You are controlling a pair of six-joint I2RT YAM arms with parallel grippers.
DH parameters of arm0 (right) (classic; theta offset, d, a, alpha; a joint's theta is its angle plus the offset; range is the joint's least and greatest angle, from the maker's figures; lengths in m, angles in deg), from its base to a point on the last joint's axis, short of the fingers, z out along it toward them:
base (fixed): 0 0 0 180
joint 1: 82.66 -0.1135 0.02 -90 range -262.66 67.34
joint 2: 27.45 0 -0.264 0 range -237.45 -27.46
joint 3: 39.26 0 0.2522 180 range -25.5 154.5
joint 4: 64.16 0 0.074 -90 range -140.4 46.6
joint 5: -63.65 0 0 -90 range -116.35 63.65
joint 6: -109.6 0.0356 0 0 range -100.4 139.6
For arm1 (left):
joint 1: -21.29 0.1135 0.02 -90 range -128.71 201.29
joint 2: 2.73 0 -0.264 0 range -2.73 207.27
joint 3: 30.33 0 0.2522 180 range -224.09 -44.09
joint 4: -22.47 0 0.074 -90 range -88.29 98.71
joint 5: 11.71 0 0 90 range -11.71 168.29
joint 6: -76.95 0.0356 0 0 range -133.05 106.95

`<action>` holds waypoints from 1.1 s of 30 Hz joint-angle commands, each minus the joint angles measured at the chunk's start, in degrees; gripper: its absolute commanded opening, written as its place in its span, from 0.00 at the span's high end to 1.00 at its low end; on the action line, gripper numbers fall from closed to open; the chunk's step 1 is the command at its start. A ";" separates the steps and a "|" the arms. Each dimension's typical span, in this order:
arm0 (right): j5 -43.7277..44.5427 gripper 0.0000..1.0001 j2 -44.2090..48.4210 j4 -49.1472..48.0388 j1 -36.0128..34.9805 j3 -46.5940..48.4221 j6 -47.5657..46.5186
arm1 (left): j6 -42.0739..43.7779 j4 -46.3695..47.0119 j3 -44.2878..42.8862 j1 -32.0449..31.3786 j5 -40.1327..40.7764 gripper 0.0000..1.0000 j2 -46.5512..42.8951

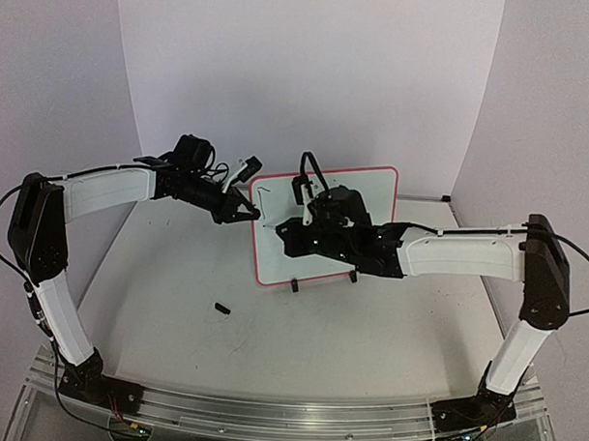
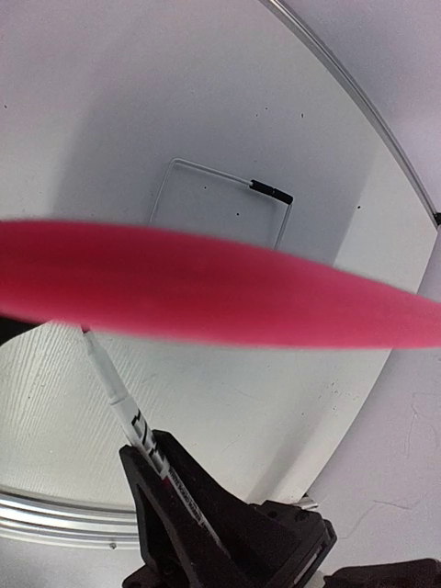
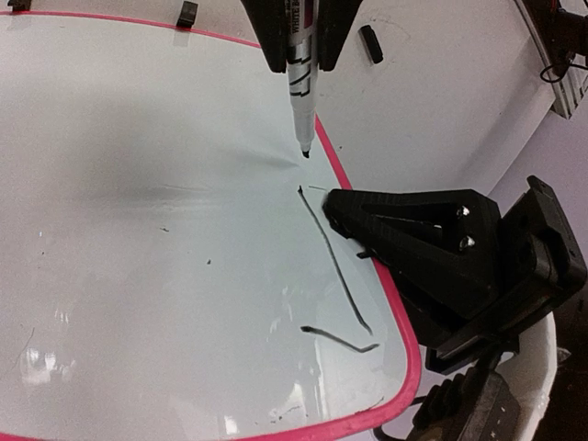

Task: Write a sentence on the whiteboard
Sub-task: Write on the whiteboard with the whiteboard marker without the cap.

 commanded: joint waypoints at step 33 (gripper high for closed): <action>7.37 1.00 -0.39 -3.98 -0.02 5.49 -2.15 | 1.61 -2.29 -0.36 0.04 4.55 1.00 1.82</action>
